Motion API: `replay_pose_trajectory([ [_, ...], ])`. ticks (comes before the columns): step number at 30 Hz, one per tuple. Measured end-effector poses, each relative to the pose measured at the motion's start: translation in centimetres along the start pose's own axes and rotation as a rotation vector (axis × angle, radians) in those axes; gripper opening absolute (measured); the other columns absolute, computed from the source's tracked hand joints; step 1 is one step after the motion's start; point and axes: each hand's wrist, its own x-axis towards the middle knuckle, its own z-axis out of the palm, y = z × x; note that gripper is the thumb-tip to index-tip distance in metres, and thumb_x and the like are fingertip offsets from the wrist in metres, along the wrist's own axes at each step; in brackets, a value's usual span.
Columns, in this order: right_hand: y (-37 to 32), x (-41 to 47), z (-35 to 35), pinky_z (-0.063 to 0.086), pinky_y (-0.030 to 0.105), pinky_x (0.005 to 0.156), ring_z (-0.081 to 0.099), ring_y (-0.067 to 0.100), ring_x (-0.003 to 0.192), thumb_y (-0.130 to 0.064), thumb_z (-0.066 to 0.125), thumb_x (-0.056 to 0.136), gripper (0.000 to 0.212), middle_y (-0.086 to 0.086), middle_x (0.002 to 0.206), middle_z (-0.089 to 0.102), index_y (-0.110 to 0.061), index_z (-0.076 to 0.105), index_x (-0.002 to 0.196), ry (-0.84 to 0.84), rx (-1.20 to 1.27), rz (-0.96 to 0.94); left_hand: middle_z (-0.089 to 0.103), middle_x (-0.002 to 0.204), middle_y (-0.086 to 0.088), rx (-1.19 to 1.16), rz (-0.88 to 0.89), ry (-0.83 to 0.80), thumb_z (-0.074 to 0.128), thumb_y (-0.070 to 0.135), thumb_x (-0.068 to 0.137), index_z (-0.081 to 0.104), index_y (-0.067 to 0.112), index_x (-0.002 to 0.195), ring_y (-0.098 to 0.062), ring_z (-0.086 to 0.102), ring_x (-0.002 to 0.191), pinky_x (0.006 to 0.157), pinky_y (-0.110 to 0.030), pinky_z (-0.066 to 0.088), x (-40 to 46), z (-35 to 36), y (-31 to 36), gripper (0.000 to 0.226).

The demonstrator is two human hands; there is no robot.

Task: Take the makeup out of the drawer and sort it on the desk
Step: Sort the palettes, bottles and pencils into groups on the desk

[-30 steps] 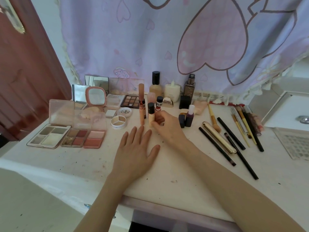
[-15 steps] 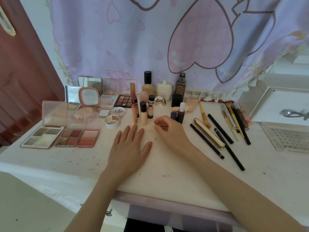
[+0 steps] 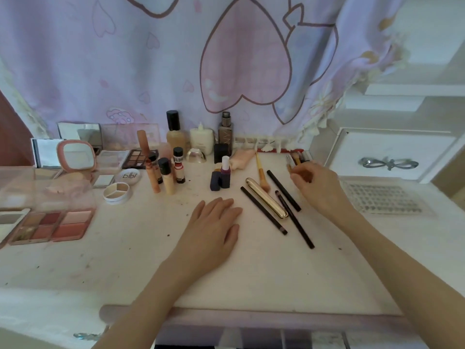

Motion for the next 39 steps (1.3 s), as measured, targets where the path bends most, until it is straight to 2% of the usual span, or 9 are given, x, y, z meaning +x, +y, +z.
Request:
replay_pose_trajectory([
  [4, 1.9, 2.6, -0.1, 0.045, 0.031, 0.08, 0.058, 0.025, 0.096, -0.022, 0.057, 0.09, 0.022, 0.01, 0.106, 0.064, -0.007, 0.064, 0.104, -0.032, -0.182, 0.097, 0.023, 0.15, 0.009, 0.02, -0.011, -0.027, 0.022, 0.038, 0.097, 0.029, 0.032, 0.141, -0.01, 0.014, 0.139, 0.116, -0.035, 0.006, 1.9, 0.4, 0.5, 0.045],
  [7, 2.0, 3.9, 0.8, 0.046, 0.034, 0.069, 0.058, 0.027, 0.085, -0.023, 0.057, 0.088, 0.023, 0.014, 0.097, 0.062, -0.001, 0.061, 0.093, -0.087, -0.28, 0.119, 0.014, 0.154, 0.011, 0.063, -0.02, -0.079, -0.003, 0.05, 0.085, 0.017, 0.036, 0.144, -0.009, 0.006, 0.141, 0.117, -0.034, 0.001, 2.0, 0.5, 0.5, 0.064],
  [9, 1.8, 4.3, 1.3, 0.04, 0.032, 0.061, 0.053, 0.025, 0.078, -0.024, 0.057, 0.087, 0.021, 0.012, 0.092, 0.058, -0.003, 0.054, 0.084, -0.111, -0.361, 0.145, 0.003, 0.156, 0.011, 0.092, -0.021, -0.125, -0.008, 0.051, 0.084, 0.007, 0.037, 0.146, -0.01, -0.002, 0.143, 0.116, -0.033, -0.005, 2.0, 0.5, 0.5, 0.066],
  [13, 1.5, 4.8, 1.8, 0.03, 0.027, 0.049, 0.048, 0.024, 0.074, -0.019, 0.052, 0.086, 0.014, 0.009, 0.085, 0.051, -0.007, 0.047, 0.08, -0.128, -0.446, 0.203, -0.006, 0.156, 0.011, 0.092, -0.023, -0.164, 0.009, 0.042, 0.098, 0.001, 0.036, 0.146, -0.009, -0.011, 0.142, 0.116, -0.034, -0.009, 2.0, 0.3, 0.6, 0.049],
  [17, 1.2, 5.1, 1.6, 0.037, 0.03, 0.061, 0.048, 0.024, 0.076, -0.017, 0.049, 0.087, 0.012, 0.007, 0.083, 0.05, -0.009, 0.046, 0.079, -0.154, -0.486, 0.25, -0.008, 0.156, 0.011, 0.091, -0.024, -0.174, 0.01, 0.041, 0.098, -0.001, 0.036, 0.146, -0.008, -0.012, 0.142, 0.116, -0.035, -0.008, 2.0, 0.2, 0.6, 0.049],
  [20, 1.0, 5.3, 1.4, 0.039, 0.032, 0.066, 0.049, 0.024, 0.077, -0.021, 0.048, 0.088, 0.027, 0.005, 0.075, 0.048, -0.013, 0.038, 0.065, -0.191, -0.511, 0.27, -0.007, 0.156, 0.012, 0.092, -0.022, -0.169, 0.01, 0.042, 0.098, -0.001, 0.036, 0.146, -0.008, -0.012, 0.142, 0.116, -0.036, -0.008, 2.0, 0.2, 0.5, 0.049],
  [31, 0.2, 5.2, 0.8, 0.038, 0.031, 0.066, 0.048, 0.024, 0.076, -0.029, 0.049, 0.09, 0.031, 0.001, 0.067, 0.04, -0.013, 0.039, 0.066, -0.163, -0.488, 0.314, -0.003, 0.156, 0.012, 0.049, -0.024, -0.155, 0.014, 0.041, 0.099, 0.005, 0.036, 0.146, -0.007, -0.009, 0.142, 0.116, -0.034, -0.008, 1.9, 0.1, 0.4, 0.049],
  [35, -1.4, 3.8, 0.1, 0.036, 0.029, 0.06, 0.05, 0.025, 0.068, -0.032, 0.051, 0.09, 0.036, -0.001, 0.06, 0.044, -0.014, 0.043, 0.06, -0.002, -0.282, 0.205, 0.018, 0.153, 0.013, -0.09, -0.026, -0.083, 0.027, 0.037, 0.099, 0.025, 0.033, 0.143, -0.005, 0.007, 0.142, 0.117, -0.029, 0.0, 1.8, -0.3, 0.3, 0.044],
  [39, -3.9, 0.9, -0.5, 0.046, 0.03, 0.067, 0.059, 0.018, 0.066, -0.03, 0.056, 0.089, 0.025, -0.003, 0.064, 0.063, -0.016, 0.061, 0.069, -0.039, 0.194, 0.111, 0.055, 0.12, 0.018, -0.678, -0.176, 0.205, 0.042, 0.023, 0.096, 0.049, 0.034, 0.122, 0.002, 0.05, 0.113, 0.102, -0.023, 0.038, 1.2, -1.2, 0.1, 0.029],
])
